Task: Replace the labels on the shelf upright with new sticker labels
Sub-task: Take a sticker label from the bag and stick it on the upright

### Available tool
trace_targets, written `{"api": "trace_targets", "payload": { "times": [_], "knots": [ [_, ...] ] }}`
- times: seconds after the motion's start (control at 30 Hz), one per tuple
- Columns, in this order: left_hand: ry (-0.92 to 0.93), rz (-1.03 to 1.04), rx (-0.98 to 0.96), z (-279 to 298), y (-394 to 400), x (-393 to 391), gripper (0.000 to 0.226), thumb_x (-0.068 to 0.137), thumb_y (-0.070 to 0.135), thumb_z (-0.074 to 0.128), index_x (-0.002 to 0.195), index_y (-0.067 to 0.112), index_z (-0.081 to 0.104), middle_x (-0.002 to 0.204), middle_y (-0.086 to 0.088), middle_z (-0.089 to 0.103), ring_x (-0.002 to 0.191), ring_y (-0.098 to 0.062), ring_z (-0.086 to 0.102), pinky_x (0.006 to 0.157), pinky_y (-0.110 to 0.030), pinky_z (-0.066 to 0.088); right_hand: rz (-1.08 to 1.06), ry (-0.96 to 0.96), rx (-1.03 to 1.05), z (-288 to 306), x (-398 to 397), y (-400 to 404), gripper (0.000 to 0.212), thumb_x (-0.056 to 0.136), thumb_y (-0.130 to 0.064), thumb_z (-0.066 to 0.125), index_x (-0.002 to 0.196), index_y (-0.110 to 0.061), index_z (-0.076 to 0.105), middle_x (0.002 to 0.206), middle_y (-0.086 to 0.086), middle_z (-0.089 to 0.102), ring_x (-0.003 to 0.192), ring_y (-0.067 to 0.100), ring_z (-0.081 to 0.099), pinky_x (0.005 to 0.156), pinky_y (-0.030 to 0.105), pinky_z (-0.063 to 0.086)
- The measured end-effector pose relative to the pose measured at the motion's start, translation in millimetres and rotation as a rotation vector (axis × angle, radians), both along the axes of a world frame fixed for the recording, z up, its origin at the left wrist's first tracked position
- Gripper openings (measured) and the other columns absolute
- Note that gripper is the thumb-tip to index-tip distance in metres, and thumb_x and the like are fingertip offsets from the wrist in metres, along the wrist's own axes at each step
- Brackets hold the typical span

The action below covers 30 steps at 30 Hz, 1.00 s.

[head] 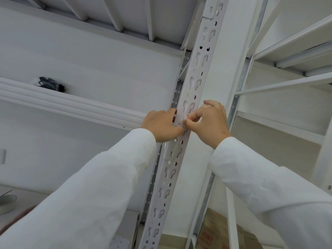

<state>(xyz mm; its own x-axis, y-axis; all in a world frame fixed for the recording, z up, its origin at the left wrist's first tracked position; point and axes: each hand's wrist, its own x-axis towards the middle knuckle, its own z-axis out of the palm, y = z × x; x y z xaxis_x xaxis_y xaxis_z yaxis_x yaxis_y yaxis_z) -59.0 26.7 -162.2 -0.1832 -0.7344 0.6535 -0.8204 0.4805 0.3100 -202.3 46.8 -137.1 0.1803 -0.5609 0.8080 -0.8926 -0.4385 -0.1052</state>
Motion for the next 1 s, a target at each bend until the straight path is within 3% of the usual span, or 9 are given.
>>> {"api": "trace_targets", "payload": {
  "times": [0.17, 0.37, 0.5, 0.6, 0.67, 0.73, 0.87, 1.0],
  "knots": [
    [-0.004, -0.015, -0.002, 0.6, 1.4, 0.5, 0.071, 0.067, 0.056, 0.03, 0.128, 0.022, 0.046, 0.106, -0.001, 0.066, 0.098, -0.027, 0.055, 0.085, -0.033, 0.039, 0.075, 0.007, 0.007, 2.1, -5.5, -2.2, 0.01, 0.079, -0.023, 0.068, 0.069, -0.019, 0.068, 0.079, 0.001, 0.058, 0.136, 0.018, 0.03, 0.116, 0.047, 0.004],
    [-0.003, -0.015, -0.024, 0.6, 4.4, 1.2, 0.048, 0.086, 0.044, 0.042, 0.126, 0.019, 0.048, 0.107, -0.002, 0.065, 0.088, -0.024, 0.05, 0.082, -0.031, 0.035, 0.148, 0.018, 0.018, 3.0, -12.4, -4.6, 0.01, 0.079, -0.02, 0.069, 0.071, -0.015, 0.067, 0.082, 0.003, 0.058, 0.14, 0.016, 0.026, 0.115, 0.04, -0.002],
    [0.004, -0.016, -0.012, -0.2, 0.5, 1.7, 0.053, 0.078, 0.047, 0.041, 0.123, 0.021, 0.048, 0.103, -0.001, 0.064, 0.091, -0.026, 0.051, 0.08, -0.031, 0.033, 0.184, 0.029, 0.034, 3.4, -15.2, -4.8, 0.013, 0.079, -0.019, 0.068, 0.068, -0.019, 0.062, 0.084, 0.005, 0.06, 0.139, 0.015, 0.027, 0.115, 0.038, -0.002],
    [0.006, -0.018, -0.001, -1.4, -3.5, 1.7, 0.063, 0.064, 0.048, 0.034, 0.119, 0.023, 0.049, 0.101, 0.001, 0.065, 0.094, -0.027, 0.054, 0.079, -0.032, 0.035, 0.204, 0.025, 0.056, 3.9, -16.1, -5.0, 0.018, 0.08, -0.019, 0.068, 0.065, -0.024, 0.059, 0.082, 0.0, 0.058, 0.138, 0.015, 0.03, 0.115, 0.039, 0.002],
    [0.0, -0.014, -0.007, -1.6, -4.7, 1.3, 0.064, 0.062, 0.047, 0.034, 0.119, 0.022, 0.049, 0.103, 0.0, 0.065, 0.095, -0.027, 0.055, 0.079, -0.032, 0.034, 0.21, 0.023, 0.057, 2.7, -16.6, -5.9, 0.022, 0.079, -0.02, 0.069, 0.063, -0.029, 0.057, 0.08, -0.004, 0.058, 0.133, 0.015, 0.036, 0.114, 0.036, 0.014],
    [-0.005, -0.002, -0.009, -1.7, -5.2, 1.6, 0.065, 0.062, 0.048, 0.033, 0.121, 0.022, 0.048, 0.104, 0.0, 0.065, 0.095, -0.027, 0.054, 0.079, -0.031, 0.034, 0.213, -0.012, 0.048, 0.1, -17.2, -6.3, 0.017, 0.079, -0.023, 0.07, 0.065, -0.028, 0.06, 0.082, -0.004, 0.061, 0.124, 0.014, 0.044, 0.099, 0.026, 0.028],
    [-0.013, -0.004, -0.022, -1.4, -2.6, 1.3, 0.06, 0.071, 0.05, 0.035, 0.122, 0.021, 0.048, 0.105, -0.002, 0.065, 0.094, -0.026, 0.054, 0.081, -0.032, 0.035, 0.217, -0.098, 0.063, -8.7, -15.9, -1.3, 0.007, 0.079, -0.033, 0.069, 0.074, -0.03, 0.066, 0.084, -0.005, 0.061, 0.1, 0.013, 0.047, 0.077, 0.007, 0.029],
    [-0.021, -0.006, -0.03, 0.0, 3.4, 0.9, 0.07, 0.068, 0.054, 0.03, 0.125, 0.019, 0.048, 0.107, -0.003, 0.065, 0.091, -0.026, 0.052, 0.081, -0.033, 0.036, 0.2, -0.144, 0.047, -18.4, -11.1, 0.6, 0.008, 0.078, -0.037, 0.067, 0.076, -0.03, 0.068, 0.084, -0.004, 0.062, 0.094, 0.014, 0.047, 0.075, 0.012, 0.032]
  ]
}}
